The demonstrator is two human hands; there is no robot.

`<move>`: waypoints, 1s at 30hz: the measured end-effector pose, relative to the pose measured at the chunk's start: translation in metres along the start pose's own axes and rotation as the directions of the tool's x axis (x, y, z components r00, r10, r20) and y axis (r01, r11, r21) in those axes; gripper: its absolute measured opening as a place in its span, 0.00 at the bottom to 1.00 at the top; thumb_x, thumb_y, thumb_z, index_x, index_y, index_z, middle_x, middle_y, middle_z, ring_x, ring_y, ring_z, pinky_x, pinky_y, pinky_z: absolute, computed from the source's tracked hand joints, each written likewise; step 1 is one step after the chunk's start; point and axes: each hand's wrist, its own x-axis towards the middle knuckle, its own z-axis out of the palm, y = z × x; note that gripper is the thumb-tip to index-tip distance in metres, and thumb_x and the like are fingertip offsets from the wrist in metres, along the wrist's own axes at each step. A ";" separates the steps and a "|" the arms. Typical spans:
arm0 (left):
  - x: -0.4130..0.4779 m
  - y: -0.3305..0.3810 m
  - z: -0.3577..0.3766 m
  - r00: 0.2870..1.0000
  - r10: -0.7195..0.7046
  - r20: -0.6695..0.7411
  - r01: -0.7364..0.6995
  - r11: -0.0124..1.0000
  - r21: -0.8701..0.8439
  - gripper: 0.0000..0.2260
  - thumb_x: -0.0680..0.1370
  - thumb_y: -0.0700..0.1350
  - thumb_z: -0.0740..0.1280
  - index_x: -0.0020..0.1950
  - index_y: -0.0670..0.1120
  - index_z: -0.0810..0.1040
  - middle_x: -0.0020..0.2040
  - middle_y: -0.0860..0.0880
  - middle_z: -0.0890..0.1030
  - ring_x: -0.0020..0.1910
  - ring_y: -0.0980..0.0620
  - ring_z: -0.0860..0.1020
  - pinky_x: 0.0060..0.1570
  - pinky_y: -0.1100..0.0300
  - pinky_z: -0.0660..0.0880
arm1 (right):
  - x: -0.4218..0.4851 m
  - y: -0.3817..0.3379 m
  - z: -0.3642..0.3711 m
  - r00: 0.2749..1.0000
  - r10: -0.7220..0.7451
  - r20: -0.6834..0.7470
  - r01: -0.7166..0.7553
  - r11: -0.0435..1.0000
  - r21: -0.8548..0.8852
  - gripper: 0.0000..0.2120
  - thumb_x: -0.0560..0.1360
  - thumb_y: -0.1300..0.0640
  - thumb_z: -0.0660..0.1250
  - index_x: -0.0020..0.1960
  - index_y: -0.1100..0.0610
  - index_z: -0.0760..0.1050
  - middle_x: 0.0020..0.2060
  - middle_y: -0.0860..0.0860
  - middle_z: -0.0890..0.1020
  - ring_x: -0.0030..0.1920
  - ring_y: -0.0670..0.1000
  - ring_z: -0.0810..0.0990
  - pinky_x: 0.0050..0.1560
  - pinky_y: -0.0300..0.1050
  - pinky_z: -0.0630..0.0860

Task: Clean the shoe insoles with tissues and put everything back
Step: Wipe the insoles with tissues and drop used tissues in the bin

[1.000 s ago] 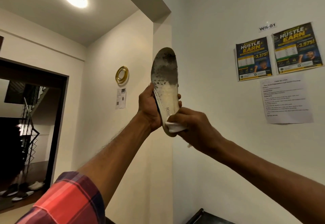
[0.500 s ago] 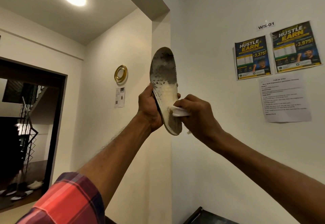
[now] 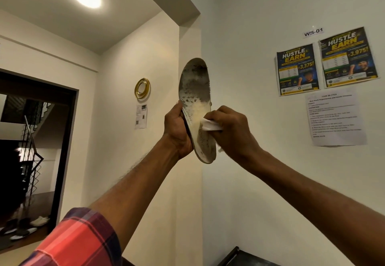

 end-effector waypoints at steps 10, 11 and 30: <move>-0.001 -0.002 0.005 1.000 -0.004 -0.015 0.004 1.000 0.004 0.29 0.83 0.60 0.54 0.74 0.40 0.72 0.64 0.37 0.77 0.62 0.38 0.76 0.68 0.43 0.71 | 0.007 -0.003 -0.003 0.996 -0.058 0.065 0.060 0.998 -0.030 0.10 0.71 0.64 0.76 0.52 0.63 0.82 0.45 0.58 0.81 0.41 0.54 0.81 0.38 0.31 0.72; -0.001 -0.001 0.005 1.000 -0.003 -0.017 0.003 1.000 0.004 0.29 0.83 0.60 0.54 0.74 0.40 0.72 0.64 0.37 0.77 0.62 0.38 0.76 0.66 0.44 0.72 | 0.004 -0.006 -0.001 0.988 -0.099 0.118 0.104 0.994 -0.036 0.11 0.71 0.64 0.76 0.52 0.63 0.82 0.46 0.58 0.81 0.41 0.55 0.81 0.38 0.35 0.75; -0.010 -0.001 0.019 1.000 0.000 -0.026 0.002 0.996 0.089 0.23 0.84 0.59 0.52 0.58 0.46 0.81 0.47 0.43 0.85 0.45 0.45 0.84 0.46 0.50 0.81 | 0.032 -0.003 -0.008 0.985 -0.149 0.091 0.157 0.983 -0.090 0.10 0.73 0.61 0.74 0.52 0.63 0.82 0.45 0.57 0.81 0.39 0.51 0.79 0.40 0.32 0.76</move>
